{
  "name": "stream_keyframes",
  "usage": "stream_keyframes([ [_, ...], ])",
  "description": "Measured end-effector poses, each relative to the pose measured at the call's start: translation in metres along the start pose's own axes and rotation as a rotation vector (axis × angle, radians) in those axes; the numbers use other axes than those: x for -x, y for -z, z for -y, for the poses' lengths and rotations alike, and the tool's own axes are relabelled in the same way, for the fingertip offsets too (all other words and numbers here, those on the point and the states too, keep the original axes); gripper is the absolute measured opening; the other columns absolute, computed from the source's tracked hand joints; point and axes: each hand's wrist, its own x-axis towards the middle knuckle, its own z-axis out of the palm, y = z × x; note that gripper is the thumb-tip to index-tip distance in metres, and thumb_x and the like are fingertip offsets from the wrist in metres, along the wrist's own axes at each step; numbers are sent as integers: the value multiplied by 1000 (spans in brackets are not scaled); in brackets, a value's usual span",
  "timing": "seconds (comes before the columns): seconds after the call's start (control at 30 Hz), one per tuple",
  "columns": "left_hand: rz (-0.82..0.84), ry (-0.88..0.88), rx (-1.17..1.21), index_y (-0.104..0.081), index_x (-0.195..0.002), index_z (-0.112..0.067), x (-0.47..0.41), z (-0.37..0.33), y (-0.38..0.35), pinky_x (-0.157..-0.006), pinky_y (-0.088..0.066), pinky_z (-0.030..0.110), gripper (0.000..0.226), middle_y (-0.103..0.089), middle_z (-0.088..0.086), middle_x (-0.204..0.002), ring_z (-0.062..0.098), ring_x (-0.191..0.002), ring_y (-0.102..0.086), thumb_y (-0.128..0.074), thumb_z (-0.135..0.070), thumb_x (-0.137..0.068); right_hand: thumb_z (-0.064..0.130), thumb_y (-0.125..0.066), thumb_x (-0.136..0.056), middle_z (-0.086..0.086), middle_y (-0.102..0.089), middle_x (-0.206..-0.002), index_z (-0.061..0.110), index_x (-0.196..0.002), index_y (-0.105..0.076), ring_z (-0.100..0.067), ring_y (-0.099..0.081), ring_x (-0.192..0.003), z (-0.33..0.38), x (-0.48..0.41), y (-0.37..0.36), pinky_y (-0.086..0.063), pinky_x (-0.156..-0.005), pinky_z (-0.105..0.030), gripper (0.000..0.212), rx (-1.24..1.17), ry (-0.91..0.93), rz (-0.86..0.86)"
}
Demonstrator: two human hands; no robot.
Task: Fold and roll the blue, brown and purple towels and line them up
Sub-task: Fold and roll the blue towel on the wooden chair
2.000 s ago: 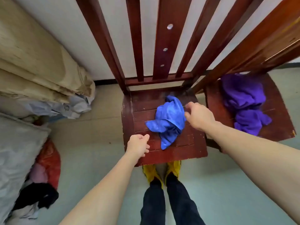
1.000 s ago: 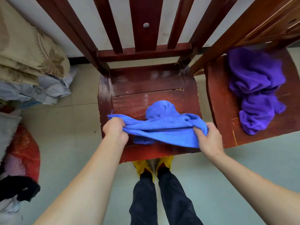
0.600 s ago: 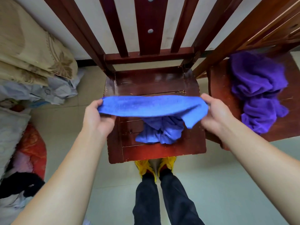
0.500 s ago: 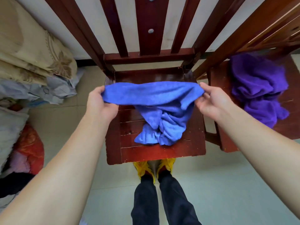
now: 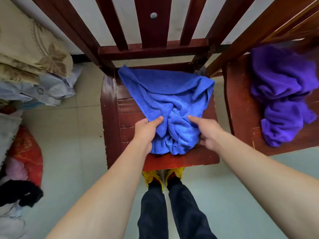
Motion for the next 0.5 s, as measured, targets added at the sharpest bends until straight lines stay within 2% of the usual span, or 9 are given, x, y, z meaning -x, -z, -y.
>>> stream_keyframes([
  [0.03,-25,2,77,-66,-88,-14,-1,2,2,-57,-53,22,6,-69,4,-86,18,-78,-64,-64,-20,-89,26,-73,-81,-4,-71,-90,14,-95,-67,-21,-67,-79,-7,-1,-1,-53,-63,-31,19,-32,23,-5],
  [0.1,-83,32,272,-63,-99,-11,-2,3,18,-72,-55,33,13,-69,9,-97,22,-85,-65,-54,-20,-95,19,-70,-79,-7,-68,-84,11,-85,-65,-23,-65,-76,-13,-3,2,-52,-69,-34,11,-164,117,-127],
  [0.17,-76,69,448,-59,-109,-9,-1,5,42,-75,-53,35,20,-67,10,-107,22,-92,-66,-46,-21,-99,13,-68,-76,-10,-68,-83,9,-82,-64,-23,-65,-73,-16,-5,11,-53,-70,-35,8,-301,159,-203],
  [0.23,-68,106,522,-57,-116,-9,-1,8,64,-76,-53,38,25,-67,10,-111,25,-97,-66,-42,-22,-101,12,-70,-75,-11,-69,-83,9,-81,-64,-24,-65,-71,-22,-4,17,-52,-67,-34,9,-257,154,-199],
  [0.3,-135,150,337,-60,-110,-11,-1,14,78,-67,-54,41,23,-69,8,-105,30,-91,-67,-44,-24,-100,16,-74,-76,-11,-70,-83,8,-80,-64,-26,-66,-73,-36,-1,19,-52,-64,-31,14,-100,161,-200],
  [0.37,-225,161,5,-57,-87,-10,2,20,85,-46,-48,34,19,-63,11,-84,29,-67,-60,-50,-25,-98,20,-76,-77,-10,-69,-81,8,-80,-62,-26,-65,-74,-48,2,22,-50,-60,-29,19,56,186,-219],
  [0.4,-261,143,-116,-52,-77,-9,2,23,88,-42,-44,31,23,-57,12,-73,26,-58,-54,-54,-23,-96,22,-77,-77,-7,-68,-82,10,-81,-60,-25,-63,-75,-52,3,25,-47,-58,-29,21,141,204,-230],
  [0.47,-315,72,-320,-46,-66,-11,-1,23,95,-48,-47,36,30,-52,10,-65,25,-57,-50,-63,-18,-89,24,-76,-77,1,-66,-84,18,-92,-56,-24,-63,-81,-52,3,31,-42,-62,-30,26,374,261,-274],
  [0.5,-343,8,-459,-49,-69,-12,-2,19,97,-58,-51,39,24,-56,9,-70,27,-64,-53,-67,-17,-84,25,-74,-77,6,-66,-87,24,-99,-52,-23,-63,-85,-48,3,33,-41,-65,-31,32,498,321,-310],
])
